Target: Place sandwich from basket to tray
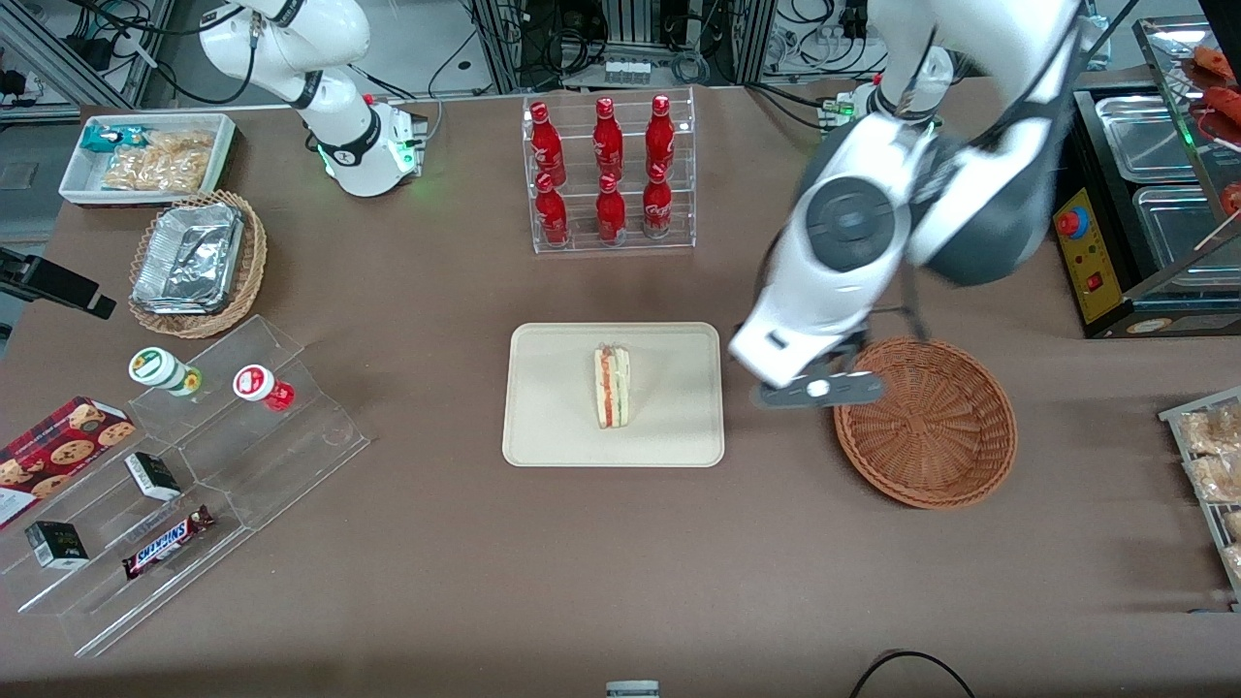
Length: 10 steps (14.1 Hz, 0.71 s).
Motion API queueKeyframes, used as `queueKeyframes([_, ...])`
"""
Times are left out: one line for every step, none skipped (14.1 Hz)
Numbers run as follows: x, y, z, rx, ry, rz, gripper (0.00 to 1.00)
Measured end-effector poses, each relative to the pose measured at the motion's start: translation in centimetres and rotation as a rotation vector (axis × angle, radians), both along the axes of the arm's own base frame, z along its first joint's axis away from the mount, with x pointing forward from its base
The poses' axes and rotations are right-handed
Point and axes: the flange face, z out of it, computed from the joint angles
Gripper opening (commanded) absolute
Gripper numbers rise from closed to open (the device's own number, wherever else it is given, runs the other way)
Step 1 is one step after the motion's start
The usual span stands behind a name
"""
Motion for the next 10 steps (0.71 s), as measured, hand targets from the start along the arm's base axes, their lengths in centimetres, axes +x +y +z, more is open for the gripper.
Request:
queueKeyframes([-0.3, 2.8, 2.3, 0.007, 0.009, 0.009, 1.00])
queueKeyframes([-0.6, 5.8, 4.5, 0.008, 0.014, 0.017, 1.00])
queueKeyframes([-0.8, 8.9, 6.3, 0.007, 0.024, 0.013, 1.00])
queueKeyframes([-1.2, 11.8, 7.6, 0.004, 0.036, 0.004, 1.00])
queueKeyframes([-1.4, 14.2, 8.6, 0.002, 0.045, 0.004, 1.00])
queueKeyframes([-1.5, 15.7, 9.1, -0.001, 0.047, 0.012, 1.00])
queueKeyframes([-1.6, 16.5, 9.4, -0.003, 0.045, 0.019, 1.00])
queueKeyframes([-1.7, 16.6, 9.6, -0.004, 0.043, 0.022, 1.00])
queueKeyframes([-1.7, 16.4, 9.6, -0.004, 0.042, 0.023, 1.00])
queueKeyframes([-1.8, 16.2, 9.7, -0.004, 0.040, 0.022, 1.00])
